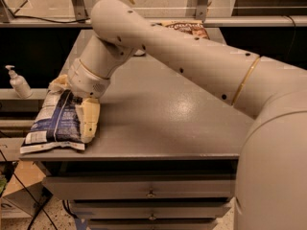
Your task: Pick blue chip bag
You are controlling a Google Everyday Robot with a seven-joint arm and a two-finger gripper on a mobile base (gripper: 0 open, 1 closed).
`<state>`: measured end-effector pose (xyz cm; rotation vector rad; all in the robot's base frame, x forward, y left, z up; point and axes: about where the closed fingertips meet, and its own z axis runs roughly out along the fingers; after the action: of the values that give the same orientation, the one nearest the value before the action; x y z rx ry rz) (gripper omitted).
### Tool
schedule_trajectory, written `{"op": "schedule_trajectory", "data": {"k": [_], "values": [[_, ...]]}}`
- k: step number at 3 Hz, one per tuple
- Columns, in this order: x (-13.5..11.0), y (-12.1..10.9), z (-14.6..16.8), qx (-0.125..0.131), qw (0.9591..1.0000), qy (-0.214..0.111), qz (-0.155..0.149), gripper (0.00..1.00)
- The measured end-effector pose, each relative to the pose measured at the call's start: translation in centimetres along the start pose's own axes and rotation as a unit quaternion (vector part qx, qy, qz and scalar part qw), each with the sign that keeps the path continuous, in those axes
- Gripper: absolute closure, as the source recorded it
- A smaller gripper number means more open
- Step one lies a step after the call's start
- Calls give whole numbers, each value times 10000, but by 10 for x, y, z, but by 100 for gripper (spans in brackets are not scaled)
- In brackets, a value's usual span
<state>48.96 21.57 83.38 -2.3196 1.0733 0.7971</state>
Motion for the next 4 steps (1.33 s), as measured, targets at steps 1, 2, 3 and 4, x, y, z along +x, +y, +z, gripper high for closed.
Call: {"op": "schedule_trajectory", "data": {"k": [1,2,3,4], "values": [[3,1,2,39,9999,-46,84,18],[-2,1,-5,151,9998,-76,42,41],[-3,-1,-7,207,9997,-146,11,65],[-14,-3,-29,442,9989,-94,-130,87]]}}
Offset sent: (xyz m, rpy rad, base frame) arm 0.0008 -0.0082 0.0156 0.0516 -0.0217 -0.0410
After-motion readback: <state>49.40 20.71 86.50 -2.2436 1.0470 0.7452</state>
